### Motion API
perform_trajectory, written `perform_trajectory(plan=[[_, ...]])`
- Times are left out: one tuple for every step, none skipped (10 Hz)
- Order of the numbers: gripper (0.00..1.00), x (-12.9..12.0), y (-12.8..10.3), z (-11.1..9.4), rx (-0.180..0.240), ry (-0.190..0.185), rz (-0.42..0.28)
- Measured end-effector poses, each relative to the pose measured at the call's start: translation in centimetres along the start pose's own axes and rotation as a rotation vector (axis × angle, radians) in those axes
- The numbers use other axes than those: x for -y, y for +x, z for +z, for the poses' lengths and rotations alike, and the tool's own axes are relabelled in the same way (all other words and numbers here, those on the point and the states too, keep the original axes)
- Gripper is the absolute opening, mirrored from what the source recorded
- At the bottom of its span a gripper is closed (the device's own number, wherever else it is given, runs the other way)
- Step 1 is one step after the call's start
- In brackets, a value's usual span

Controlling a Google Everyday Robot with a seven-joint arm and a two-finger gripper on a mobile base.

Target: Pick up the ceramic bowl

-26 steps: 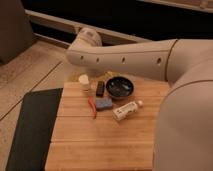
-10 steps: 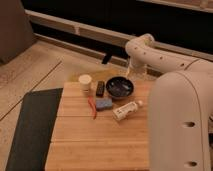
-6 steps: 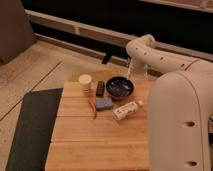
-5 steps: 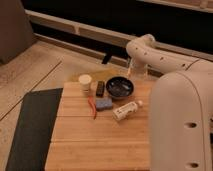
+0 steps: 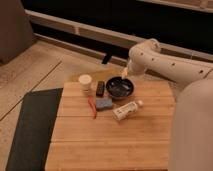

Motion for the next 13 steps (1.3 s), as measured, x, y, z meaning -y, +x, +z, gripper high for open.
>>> perform_trajectory(plan=[[0.65, 1.0, 1.0, 1.2, -0.02, -0.009, 0.013], [0.65, 1.9, 1.2, 2.2, -0.035, -0.007, 0.025], [0.65, 2.6, 1.3, 3.3, -0.054, -0.001, 0.033], [0.65, 3.2, 1.2, 4.9, -0.08, 0.01, 0.032], [0.65, 3.1, 0.9, 5.9, -0.094, 0.013, 0.027], [0.65, 2.6, 0.9, 7.1, -0.116, 0.015, 0.015], [0.65, 2.2, 1.3, 8.5, -0.148, 0.017, 0.007], [0.65, 2.3, 2.1, 9.8, -0.184, 0.023, 0.013], [0.65, 2.5, 2.7, 10.9, -0.214, 0.029, 0.024], [0.65, 3.2, 3.9, 12.6, -0.27, 0.049, 0.041], [0.65, 3.6, 4.3, 13.4, -0.294, 0.06, 0.05], [0.65, 3.9, 4.6, 14.1, -0.319, 0.071, 0.059], [0.62, 4.0, 4.6, 14.7, -0.332, 0.076, 0.061]])
